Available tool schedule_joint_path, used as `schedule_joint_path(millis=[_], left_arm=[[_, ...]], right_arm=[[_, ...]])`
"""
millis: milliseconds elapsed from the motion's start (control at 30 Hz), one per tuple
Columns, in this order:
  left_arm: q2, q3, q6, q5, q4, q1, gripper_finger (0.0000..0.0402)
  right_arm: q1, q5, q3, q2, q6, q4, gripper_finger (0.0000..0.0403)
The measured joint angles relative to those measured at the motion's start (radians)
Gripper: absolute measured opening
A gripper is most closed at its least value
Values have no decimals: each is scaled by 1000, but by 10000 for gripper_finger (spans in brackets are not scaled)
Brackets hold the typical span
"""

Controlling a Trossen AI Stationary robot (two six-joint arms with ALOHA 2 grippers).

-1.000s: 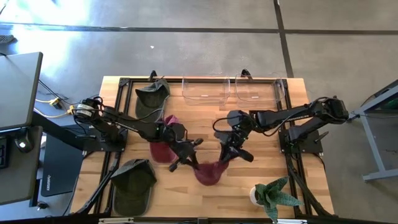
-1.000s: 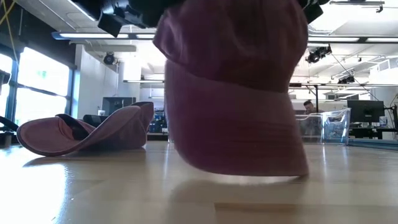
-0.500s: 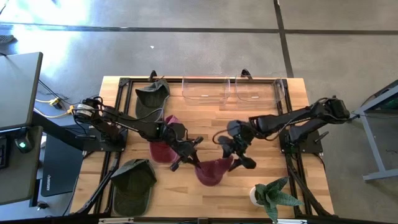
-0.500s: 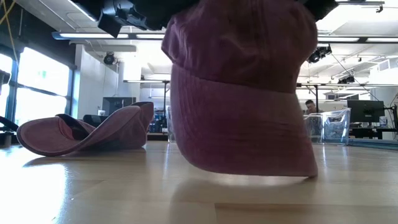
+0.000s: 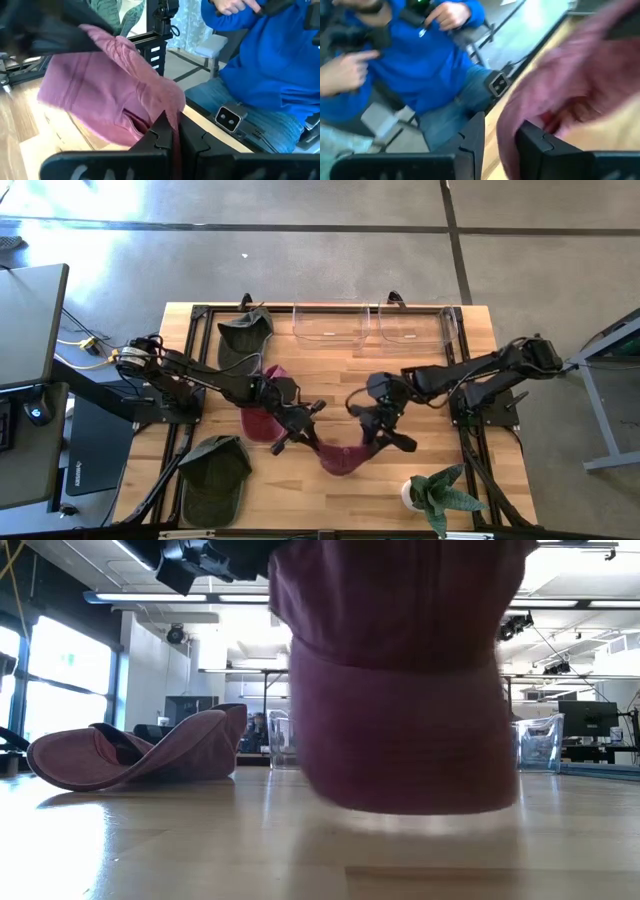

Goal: Pick & Place hat
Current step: Put the right red cap into the left transparent bin

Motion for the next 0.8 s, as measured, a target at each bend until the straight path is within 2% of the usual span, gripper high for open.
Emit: schedule_joint_path(millis=[167, 300, 467, 700, 800], left_arm=[[0, 0, 0, 0, -1, 0, 1], [0, 0, 0, -7, -6, 0, 1], [0, 0, 0, -22, -6, 0, 1], [1, 0, 1, -41, -6, 0, 1], [1, 0, 2, -57, -6, 0, 1]], right_arm=[[-53, 74, 0, 0, 86, -26, 122], [-73, 92, 0, 0, 85, 4, 178], [-39, 198, 0, 0, 40, 74, 229], [14, 379, 0, 4, 5, 70, 228], [16, 390, 0, 7, 5, 52, 219]])
